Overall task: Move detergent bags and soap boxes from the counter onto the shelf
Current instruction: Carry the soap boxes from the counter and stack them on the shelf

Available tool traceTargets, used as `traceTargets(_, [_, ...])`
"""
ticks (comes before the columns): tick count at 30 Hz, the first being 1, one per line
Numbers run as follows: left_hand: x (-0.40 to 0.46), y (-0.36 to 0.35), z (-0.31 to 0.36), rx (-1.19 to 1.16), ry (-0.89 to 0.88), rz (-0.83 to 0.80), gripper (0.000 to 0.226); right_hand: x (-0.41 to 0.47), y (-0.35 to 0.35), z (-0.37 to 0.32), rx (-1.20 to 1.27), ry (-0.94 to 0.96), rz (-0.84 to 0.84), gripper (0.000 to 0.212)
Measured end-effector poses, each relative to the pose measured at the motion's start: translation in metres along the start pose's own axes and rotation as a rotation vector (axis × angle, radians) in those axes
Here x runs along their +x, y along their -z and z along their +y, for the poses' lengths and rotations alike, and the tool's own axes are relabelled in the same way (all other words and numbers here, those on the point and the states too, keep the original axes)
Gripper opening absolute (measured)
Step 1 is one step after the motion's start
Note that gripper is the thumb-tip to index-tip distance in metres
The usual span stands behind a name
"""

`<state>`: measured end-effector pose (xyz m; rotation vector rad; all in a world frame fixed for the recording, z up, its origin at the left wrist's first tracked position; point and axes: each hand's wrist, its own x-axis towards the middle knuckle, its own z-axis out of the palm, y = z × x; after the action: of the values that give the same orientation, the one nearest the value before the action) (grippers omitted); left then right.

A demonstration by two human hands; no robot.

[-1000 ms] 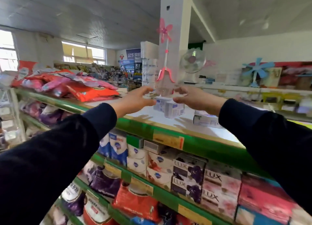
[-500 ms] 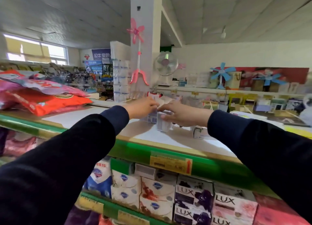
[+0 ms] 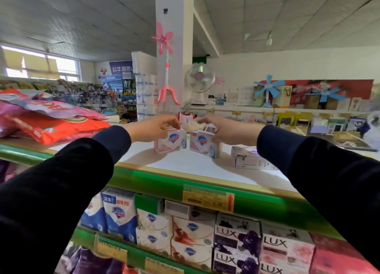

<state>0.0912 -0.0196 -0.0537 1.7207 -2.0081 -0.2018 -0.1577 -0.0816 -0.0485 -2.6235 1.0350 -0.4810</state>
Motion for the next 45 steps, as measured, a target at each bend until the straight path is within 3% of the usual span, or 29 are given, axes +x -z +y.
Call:
traceTargets(3, [-0.006,0.002,-0.003,-0.157,0.034,-0.001,0.059,0.0,0.005,0.007,0.164,-0.07,-0.038,0.081])
traceTargets(7, [-0.012,0.001,-0.009,-0.161,0.108,0.024,0.075,-0.002,0.015,0.016,0.277,-0.141,-0.031,0.061])
traceTargets(10, [-0.016,0.0,-0.012,-0.063,0.219,-0.012,0.081,-0.003,0.017,0.021,0.214,-0.177,-0.017,0.054])
traceTargets(14, [-0.015,-0.008,-0.009,-0.033,0.286,0.003,0.061,0.0,0.006,0.019,0.029,-0.193,-0.05,0.069])
traceTargets(17, [-0.016,-0.012,-0.009,-0.079,0.296,0.075,0.039,0.005,-0.004,0.018,-0.019,-0.194,-0.02,0.046])
traceTargets(20, [-0.026,-0.008,-0.013,-0.176,0.312,0.105,0.031,0.006,-0.001,0.024,0.104,-0.227,-0.03,0.012])
traceTargets(24, [-0.051,0.007,-0.018,-0.259,0.315,0.184,0.025,0.002,0.008,0.026,0.35,-0.227,-0.082,0.014])
traceTargets(37, [-0.21,0.053,0.034,-0.244,0.465,0.55,0.022,-0.024,-0.007,-0.072,0.587,0.173,-0.232,0.024])
traceTargets(45, [-0.387,0.021,0.129,-0.184,0.727,0.781,0.024,-0.118,-0.043,-0.135,0.737,0.499,-0.455,0.029])
